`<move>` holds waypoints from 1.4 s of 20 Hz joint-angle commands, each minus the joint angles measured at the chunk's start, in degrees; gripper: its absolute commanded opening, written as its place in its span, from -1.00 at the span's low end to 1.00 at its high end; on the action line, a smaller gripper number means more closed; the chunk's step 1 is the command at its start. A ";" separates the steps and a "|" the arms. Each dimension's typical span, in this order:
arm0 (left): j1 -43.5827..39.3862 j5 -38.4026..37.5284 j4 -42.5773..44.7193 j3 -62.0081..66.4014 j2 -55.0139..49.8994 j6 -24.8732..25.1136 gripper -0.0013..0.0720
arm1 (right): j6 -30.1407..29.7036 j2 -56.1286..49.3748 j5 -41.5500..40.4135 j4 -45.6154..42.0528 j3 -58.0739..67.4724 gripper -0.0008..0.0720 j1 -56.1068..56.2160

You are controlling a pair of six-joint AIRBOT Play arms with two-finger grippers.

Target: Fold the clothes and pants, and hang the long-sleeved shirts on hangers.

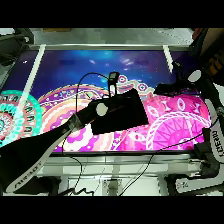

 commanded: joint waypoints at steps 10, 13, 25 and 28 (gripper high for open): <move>9.25 -19.19 0.13 0.00 1.81 0.02 0.94 | 3.23 -12.57 -1.49 1.68 0.09 0.93 9.05; 9.27 -19.65 0.13 0.00 1.79 0.04 0.94 | 5.90 -14.84 -1.99 7.82 0.22 0.93 6.99; 10.97 -20.15 10.03 0.00 2.16 0.07 0.79 | -4.28 -22.12 1.07 29.35 0.22 -0.79 16.94; 15.15 -21.68 13.18 0.00 6.19 0.04 0.22 | -4.24 -22.03 0.00 30.49 1.51 -0.94 18.01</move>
